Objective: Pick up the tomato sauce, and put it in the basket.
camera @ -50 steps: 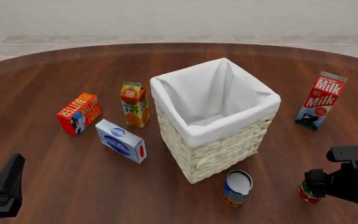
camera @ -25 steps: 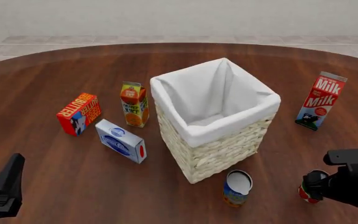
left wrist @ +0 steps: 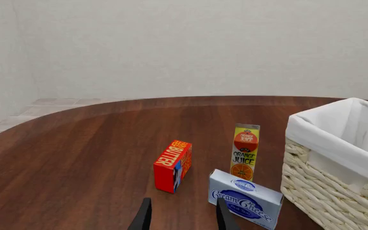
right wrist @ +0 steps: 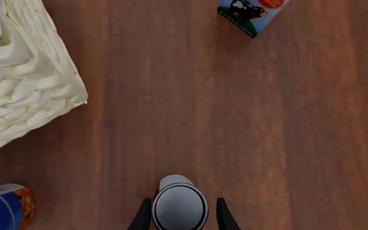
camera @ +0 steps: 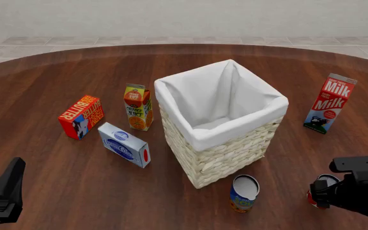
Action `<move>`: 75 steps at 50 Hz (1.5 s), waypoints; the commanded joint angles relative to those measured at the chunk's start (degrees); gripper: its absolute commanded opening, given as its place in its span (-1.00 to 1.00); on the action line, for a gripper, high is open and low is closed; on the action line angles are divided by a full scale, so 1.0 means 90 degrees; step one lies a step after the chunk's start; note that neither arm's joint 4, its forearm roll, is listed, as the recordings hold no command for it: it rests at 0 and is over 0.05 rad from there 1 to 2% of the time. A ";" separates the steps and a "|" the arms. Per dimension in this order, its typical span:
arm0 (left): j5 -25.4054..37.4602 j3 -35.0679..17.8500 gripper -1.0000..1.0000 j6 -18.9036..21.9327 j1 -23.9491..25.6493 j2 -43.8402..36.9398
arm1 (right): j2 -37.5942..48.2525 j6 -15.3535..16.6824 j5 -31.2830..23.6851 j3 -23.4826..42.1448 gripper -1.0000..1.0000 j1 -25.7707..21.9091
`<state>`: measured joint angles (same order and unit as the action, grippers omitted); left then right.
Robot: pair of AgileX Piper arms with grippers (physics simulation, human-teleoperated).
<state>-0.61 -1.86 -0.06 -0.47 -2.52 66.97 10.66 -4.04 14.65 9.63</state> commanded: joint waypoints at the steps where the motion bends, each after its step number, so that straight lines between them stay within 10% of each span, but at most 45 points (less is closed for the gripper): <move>1: 0.0000 0.0000 1.00 -0.0002 -0.0002 0.0000 | 0.0189 0.0008 0.0146 -0.0033 1.00 0.0022; 15: -0.0001 0.0000 1.00 0.0000 0.0001 -0.0002 | 0.0203 -0.0006 0.0165 -0.0027 1.00 -0.0011; 16: 0.0002 0.0000 1.00 0.0000 0.0000 0.0004 | 0.0169 -0.0010 0.0146 -0.0021 -1.00 -0.0018; 75: 0.0000 0.0000 1.00 0.0000 -0.0001 0.0000 | -0.2971 -0.0004 -0.3901 0.1957 -1.00 -0.0704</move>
<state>-0.61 -1.86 -0.06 -0.47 -2.53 43.57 11.45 -33.12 27.08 4.72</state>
